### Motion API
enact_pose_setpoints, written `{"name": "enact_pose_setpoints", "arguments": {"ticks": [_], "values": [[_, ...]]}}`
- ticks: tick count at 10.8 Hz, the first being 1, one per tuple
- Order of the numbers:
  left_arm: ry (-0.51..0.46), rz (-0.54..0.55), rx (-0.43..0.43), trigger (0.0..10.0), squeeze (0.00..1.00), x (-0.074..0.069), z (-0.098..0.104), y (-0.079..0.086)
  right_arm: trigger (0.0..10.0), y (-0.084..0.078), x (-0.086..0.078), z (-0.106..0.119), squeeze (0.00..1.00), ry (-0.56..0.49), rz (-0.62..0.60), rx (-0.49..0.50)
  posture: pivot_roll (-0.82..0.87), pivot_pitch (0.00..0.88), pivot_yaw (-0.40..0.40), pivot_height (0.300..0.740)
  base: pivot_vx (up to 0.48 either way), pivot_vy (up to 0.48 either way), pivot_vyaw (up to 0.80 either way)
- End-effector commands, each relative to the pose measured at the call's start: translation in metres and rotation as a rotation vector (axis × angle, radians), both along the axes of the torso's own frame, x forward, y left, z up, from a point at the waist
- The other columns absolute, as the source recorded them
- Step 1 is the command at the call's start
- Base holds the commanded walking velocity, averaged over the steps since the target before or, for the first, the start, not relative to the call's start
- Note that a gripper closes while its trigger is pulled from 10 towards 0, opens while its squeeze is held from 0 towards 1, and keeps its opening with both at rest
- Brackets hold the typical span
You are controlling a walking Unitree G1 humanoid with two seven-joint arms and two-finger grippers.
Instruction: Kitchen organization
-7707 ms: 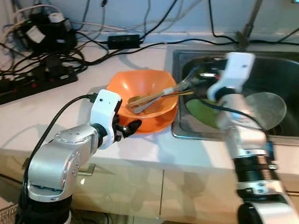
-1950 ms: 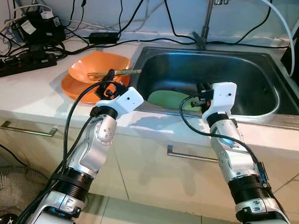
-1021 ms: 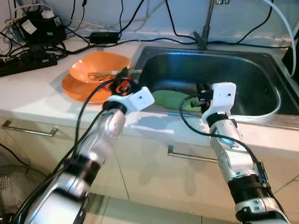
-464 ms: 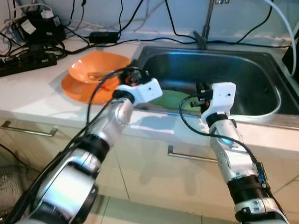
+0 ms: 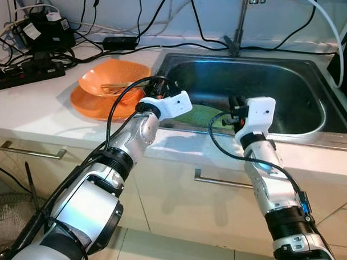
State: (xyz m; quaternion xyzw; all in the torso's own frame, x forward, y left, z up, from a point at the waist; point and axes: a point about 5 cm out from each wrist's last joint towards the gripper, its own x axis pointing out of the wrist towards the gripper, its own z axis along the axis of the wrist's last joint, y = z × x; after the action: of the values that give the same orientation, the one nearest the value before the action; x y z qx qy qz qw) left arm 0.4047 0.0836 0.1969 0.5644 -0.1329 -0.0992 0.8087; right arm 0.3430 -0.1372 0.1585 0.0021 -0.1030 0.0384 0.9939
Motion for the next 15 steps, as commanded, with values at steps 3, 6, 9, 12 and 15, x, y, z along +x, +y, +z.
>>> {"name": "enact_pose_setpoints", "arguments": {"ticks": [3, 6, 9, 12, 15], "values": [[-0.041, 0.011, 0.011, 0.0, 0.0, 0.004, 0.0117, -0.0004, 10.0, -0.0019, -0.0005, 0.0039, 0.0, -0.008, -0.01, 0.009, 0.12, 0.055, 0.04, 0.74, 0.0, 0.0, 0.0], [-0.041, 0.027, 0.02, 0.0, 0.0, 0.0053, 0.0122, 0.0041, 10.0, -0.0016, 0.0013, 0.0042, 0.0, -0.008, -0.01, 0.009, 0.12, 0.047, 0.04, 0.74, 0.0, 0.0, 0.0], [-0.042, 0.031, 0.023, 0.0, 0.0, 0.0058, 0.0124, 0.0051, 10.0, -0.002, 0.0022, 0.0045, 0.0, -0.007, -0.013, 0.01, 0.12, 0.043, 0.038, 0.74, 0.0, 0.0, 0.0], [-0.045, 0.026, 0.021, 0.0, 0.0, 0.0045, 0.0089, 0.0063, 10.0, -0.0002, 0.0043, 0.0072, 0.0, -0.016, -0.008, 0.012, 0.12, 0.031, 0.039, 0.74, 0.0, 0.0, 0.0], [-0.058, 0.009, 0.012, 0.0, 0.0, 0.0022, 0.0073, 0.0037, 10.0, 0.0026, 0.0052, 0.0077, 0.0, -0.018, 0.002, 0.015, 0.12, 0.027, 0.037, 0.74, 0.0, 0.0, 0.0]]}}
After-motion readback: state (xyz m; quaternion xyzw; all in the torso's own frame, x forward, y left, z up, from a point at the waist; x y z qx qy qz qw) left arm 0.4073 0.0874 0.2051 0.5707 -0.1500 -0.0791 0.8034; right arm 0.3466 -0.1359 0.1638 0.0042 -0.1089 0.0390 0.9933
